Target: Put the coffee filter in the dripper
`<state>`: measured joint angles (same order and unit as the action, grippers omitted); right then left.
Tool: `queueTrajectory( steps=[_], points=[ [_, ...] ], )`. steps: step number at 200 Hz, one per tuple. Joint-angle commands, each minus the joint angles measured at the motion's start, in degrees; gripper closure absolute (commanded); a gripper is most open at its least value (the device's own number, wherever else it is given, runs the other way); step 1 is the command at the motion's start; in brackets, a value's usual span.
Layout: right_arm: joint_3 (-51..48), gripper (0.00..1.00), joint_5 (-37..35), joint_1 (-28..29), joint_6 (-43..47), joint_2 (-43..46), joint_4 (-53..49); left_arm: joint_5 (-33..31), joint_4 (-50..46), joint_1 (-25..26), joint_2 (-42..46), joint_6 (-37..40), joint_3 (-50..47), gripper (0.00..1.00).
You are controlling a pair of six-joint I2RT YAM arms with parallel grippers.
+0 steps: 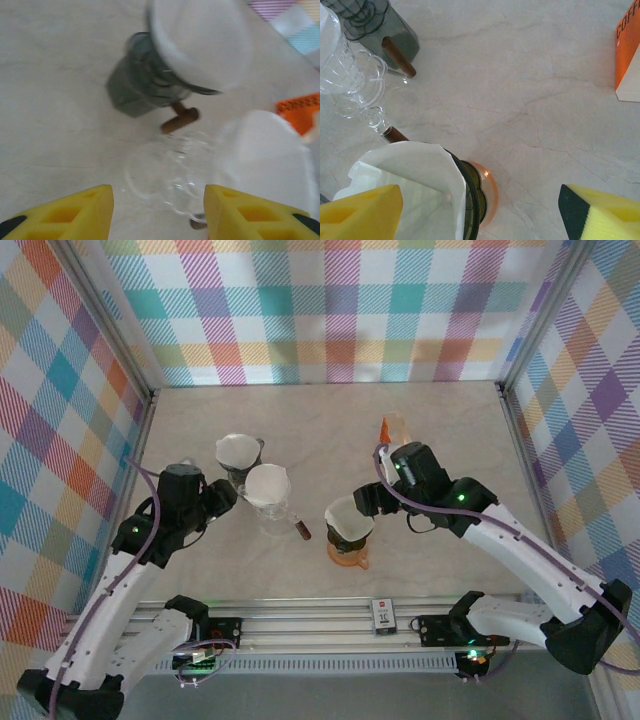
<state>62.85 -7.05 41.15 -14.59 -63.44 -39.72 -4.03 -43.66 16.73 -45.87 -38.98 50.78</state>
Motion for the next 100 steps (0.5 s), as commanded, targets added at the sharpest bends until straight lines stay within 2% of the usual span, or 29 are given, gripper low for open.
queueTrajectory(
  steps=[1, 21, 39, 54, 76, 100],
  points=[
    [-0.9, 0.17, -0.4, -0.4, -0.6, 2.1, 1.2, 2.7, 2.1, -5.1, 1.2, -1.1, -2.2, 0.50],
    [-1.3, 0.17, -0.7, -0.4, -0.6, 2.6, 1.4, 6.0, 8.0, -12.0, -0.9, -2.2, -6.4, 0.56],
    [-1.7, 0.17, -0.6, -0.4, -0.7, 2.8, 1.8, 10.1, 16.9, -17.1, -5.4, -4.9, -10.4, 0.66],
    [-1.9, 0.17, -0.4, -0.4, -0.9, 3.0, 2.1, 10.0, 23.9, -18.4, -10.5, -7.1, -12.2, 0.74],
    [-1.9, 0.17, -0.3, -0.4, -1.0, 3.2, 1.9, 9.7, 34.5, -19.5, -18.7, -10.1, -13.0, 0.81],
    [-1.9, 0.17, -0.8, -0.4, -0.9, 4.0, 1.4, 9.5, 41.1, -20.3, -27.5, -12.5, -11.5, 0.92]
  ],
)
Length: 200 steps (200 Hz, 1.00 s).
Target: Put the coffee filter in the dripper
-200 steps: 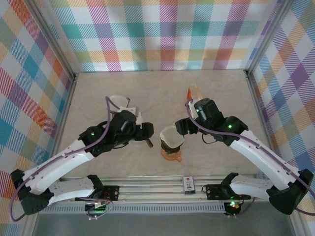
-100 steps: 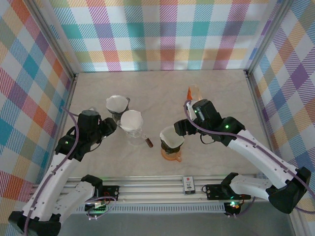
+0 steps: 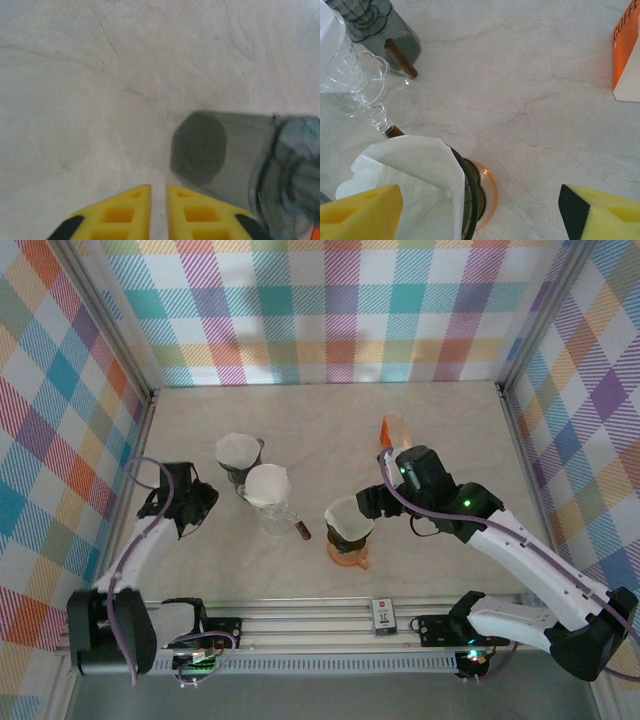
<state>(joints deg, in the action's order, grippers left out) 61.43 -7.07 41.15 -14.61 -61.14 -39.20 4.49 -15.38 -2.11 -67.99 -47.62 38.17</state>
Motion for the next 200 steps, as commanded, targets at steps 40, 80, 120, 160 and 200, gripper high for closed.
queueTrajectory(
  steps=[40, 80, 120, 160, 200],
  points=[
    [-0.6, 0.17, -1.8, -0.4, -0.3, 2.3, -0.3, 4.4, 24.7, -2.4, -17.1, -9.3, 1.3, 1.00],
    [-0.7, 0.17, -2.7, -0.4, 0.2, 1.8, -0.4, 7.9, 31.3, -1.0, -22.9, -11.8, 1.8, 1.00],
    [-0.9, 0.17, -2.9, -0.4, 0.1, 1.0, -0.1, 8.1, 34.0, 2.1, -25.7, -13.0, 2.1, 1.00],
    [-1.2, 0.17, -3.0, -0.4, -0.1, 0.8, -0.1, 8.2, 36.2, 5.5, -28.6, -14.3, 3.8, 1.00],
    [-1.6, 0.17, -2.9, -0.4, -0.7, 0.8, -0.1, 9.2, 37.2, 9.8, -32.8, -14.6, 8.6, 1.00]
  ],
)
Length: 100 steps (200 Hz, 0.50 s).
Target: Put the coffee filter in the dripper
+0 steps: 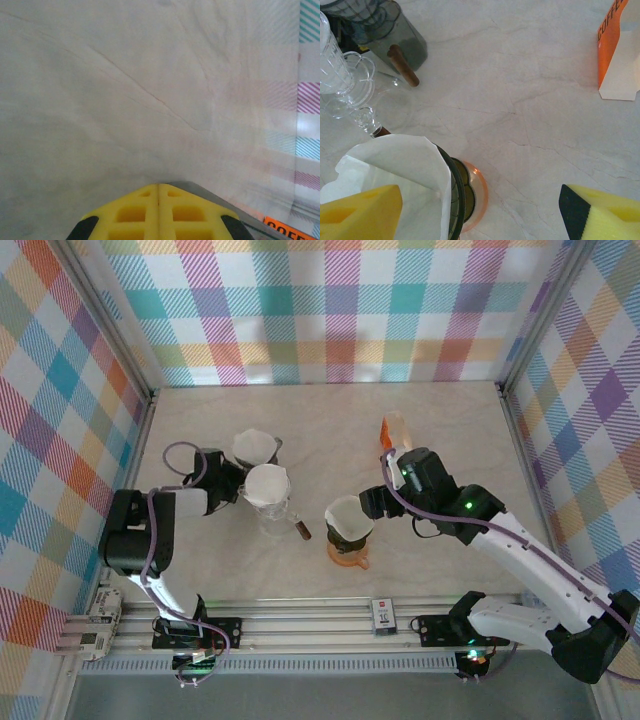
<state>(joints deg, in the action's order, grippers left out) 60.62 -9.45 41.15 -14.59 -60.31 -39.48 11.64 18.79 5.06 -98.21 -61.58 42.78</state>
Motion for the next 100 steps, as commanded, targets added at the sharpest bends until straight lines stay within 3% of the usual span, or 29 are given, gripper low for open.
queueTrajectory(
  steps=[1, 46, 100],
  points=[
    [-0.8, 0.17, -0.5, -0.4, -0.8, 0.0, 0.1, 2.1, 3.0, 2.7, -2.7, -0.6, 4.1, 1.00],
    [-1.3, 0.17, -0.2, -0.4, -1.2, 0.5, -0.1, 5.5, 4.0, 4.4, -6.7, -0.3, 8.4, 1.00],
    [-1.4, 0.17, -0.4, -0.4, -1.6, 1.0, 0.1, 0.3, -2.7, 3.0, -2.2, 1.4, 6.5, 1.00]
  ],
)
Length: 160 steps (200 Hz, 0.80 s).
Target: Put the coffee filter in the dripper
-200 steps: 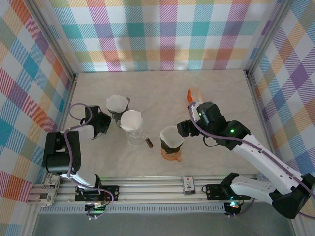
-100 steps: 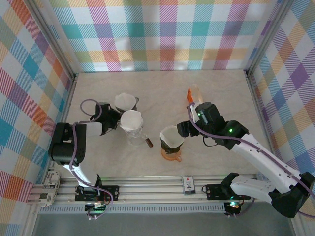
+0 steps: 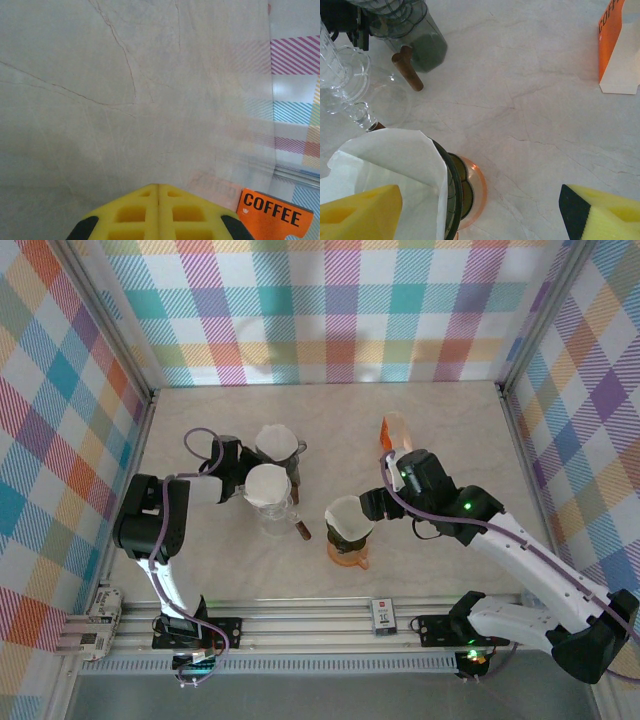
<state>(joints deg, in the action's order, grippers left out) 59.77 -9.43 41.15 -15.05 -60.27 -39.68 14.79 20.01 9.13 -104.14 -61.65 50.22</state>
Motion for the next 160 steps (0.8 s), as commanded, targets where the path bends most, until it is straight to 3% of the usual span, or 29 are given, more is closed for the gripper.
queueTrajectory(
  steps=[1, 31, 67, 91, 101, 118, 124, 141, 160],
  points=[
    [-0.6, 0.17, -0.4, -0.4, -1.1, 0.9, 0.4, -3.0, -4.0, -1.1, 4.0, 1.4, -1.0, 1.00],
    [-0.5, 0.16, -0.9, -0.4, -1.1, 1.2, 0.9, -6.2, -9.1, -3.0, 8.7, 3.2, -3.0, 0.98],
    [-0.3, 0.16, -2.3, -0.4, -1.0, 1.4, 1.3, -6.4, -11.1, -6.9, 16.1, 1.7, -8.1, 0.86],
    [-0.8, 0.13, -4.6, -0.4, -1.1, 2.5, 2.4, -7.4, -16.1, -7.9, 23.8, 3.7, -8.8, 0.64],
    [-1.3, 0.01, -5.6, -0.4, -1.1, 3.2, 3.2, -8.2, -18.3, -8.2, 27.3, 4.8, -8.5, 0.50],
    [-2.1, 0.01, -7.1, -0.4, -1.1, 4.0, 4.6, -9.8, -22.3, -8.3, 32.4, 7.2, -7.1, 0.11],
    [-2.4, 0.01, -7.6, -0.4, -1.2, 4.1, 4.8, -9.8, -23.0, -8.5, 33.6, 8.1, -6.4, 0.03],
    [-3.5, 0.01, -8.9, -0.4, -1.2, 4.5, 6.1, -11.4, -27.9, -8.5, 35.8, 12.3, -3.0, 0.00],
    [-4.1, 0.01, -9.7, -0.4, -0.9, 4.3, 6.7, -17.7, -33.8, -8.0, 37.3, 18.6, 0.7, 0.00]
  ],
)
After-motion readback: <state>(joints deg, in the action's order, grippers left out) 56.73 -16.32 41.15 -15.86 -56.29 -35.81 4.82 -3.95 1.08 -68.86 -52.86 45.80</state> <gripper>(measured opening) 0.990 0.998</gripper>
